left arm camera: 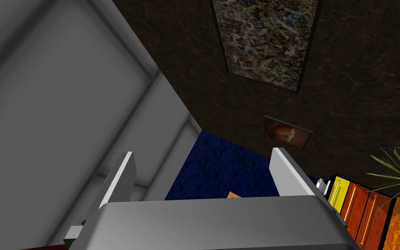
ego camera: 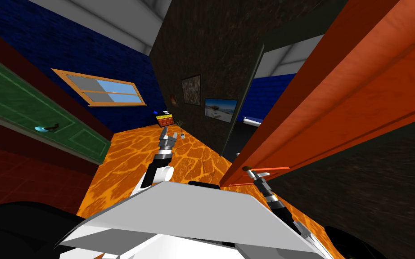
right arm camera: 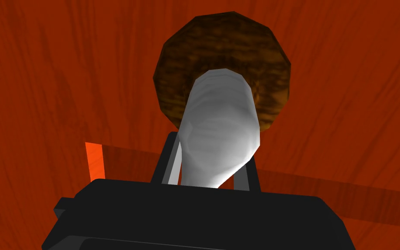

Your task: Pull the door open

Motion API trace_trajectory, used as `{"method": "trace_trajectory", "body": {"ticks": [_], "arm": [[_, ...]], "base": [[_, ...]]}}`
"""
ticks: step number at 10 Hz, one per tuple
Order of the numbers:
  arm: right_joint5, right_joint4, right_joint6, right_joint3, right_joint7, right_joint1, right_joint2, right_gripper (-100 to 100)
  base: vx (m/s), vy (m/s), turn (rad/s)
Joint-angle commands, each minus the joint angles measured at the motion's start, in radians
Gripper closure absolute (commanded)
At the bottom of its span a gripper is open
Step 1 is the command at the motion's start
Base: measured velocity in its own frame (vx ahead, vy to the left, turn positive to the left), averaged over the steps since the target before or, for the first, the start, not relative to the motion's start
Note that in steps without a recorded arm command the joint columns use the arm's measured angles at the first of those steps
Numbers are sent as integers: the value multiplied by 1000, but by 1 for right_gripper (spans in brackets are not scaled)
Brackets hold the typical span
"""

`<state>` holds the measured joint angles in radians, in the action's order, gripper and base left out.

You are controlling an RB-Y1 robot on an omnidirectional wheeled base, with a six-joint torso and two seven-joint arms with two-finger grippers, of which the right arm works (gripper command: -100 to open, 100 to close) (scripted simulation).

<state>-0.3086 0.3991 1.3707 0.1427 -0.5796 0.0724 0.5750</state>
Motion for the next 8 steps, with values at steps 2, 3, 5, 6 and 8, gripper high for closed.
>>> {"method": "trace_trajectory", "body": {"ticks": [2, 3, 5, 6, 8], "arm": [[-2, -4, 8, 7, 1, 2, 7, 100], [-3, -6, 11, 9, 1, 2, 7, 100], [-5, -10, 16, 11, 1, 2, 9, 100], [-6, -11, 17, 12, 0, 2, 9, 100], [-12, -24, 22, 10, 0, -4, 4, 100]], "base": [[-217, -90, 171], [-209, -97, 159], [-209, -88, 148], [-197, -75, 141], [-104, -42, 89]]}}
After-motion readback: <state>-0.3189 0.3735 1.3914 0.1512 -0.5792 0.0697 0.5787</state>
